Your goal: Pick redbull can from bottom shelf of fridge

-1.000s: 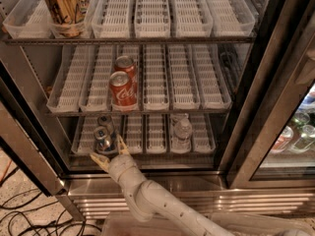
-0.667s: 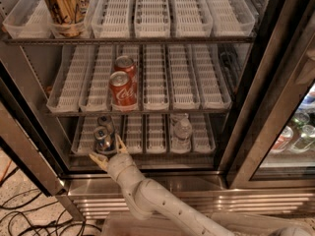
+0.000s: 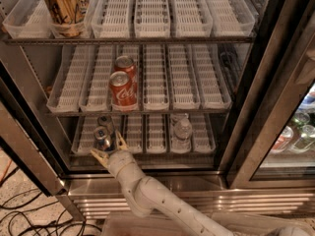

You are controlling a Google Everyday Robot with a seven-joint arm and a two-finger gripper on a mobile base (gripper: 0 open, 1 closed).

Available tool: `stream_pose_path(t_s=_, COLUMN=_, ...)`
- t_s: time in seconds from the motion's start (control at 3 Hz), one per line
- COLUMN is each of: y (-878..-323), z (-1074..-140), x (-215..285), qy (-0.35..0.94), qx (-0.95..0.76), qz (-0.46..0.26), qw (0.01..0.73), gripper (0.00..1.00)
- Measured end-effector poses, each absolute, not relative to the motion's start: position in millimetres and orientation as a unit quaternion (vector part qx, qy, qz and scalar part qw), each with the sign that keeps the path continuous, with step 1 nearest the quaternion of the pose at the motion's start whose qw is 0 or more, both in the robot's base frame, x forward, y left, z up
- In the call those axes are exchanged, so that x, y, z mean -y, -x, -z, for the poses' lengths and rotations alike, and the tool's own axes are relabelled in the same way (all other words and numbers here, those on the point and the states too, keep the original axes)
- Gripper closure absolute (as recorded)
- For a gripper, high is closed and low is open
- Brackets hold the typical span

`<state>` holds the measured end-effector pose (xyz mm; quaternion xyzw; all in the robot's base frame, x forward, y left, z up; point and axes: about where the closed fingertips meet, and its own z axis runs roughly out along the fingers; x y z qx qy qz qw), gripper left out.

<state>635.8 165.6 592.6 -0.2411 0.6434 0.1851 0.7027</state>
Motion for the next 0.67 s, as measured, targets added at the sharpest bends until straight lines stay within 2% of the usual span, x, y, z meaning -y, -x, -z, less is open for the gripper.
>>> stream_pose_path(t_s=0.33, y=-635.8, z=-592.6, x=-165.6, qy=0.241, qx=-0.643, qz=-0.185, qw=0.703, gripper=0.46)
stream_pose_path(t_s=0.67, y=-635.8, z=-592.6, x=-165.6, qy=0.241, qx=-0.643, qz=-0.185, qw=0.703, gripper=0.69)
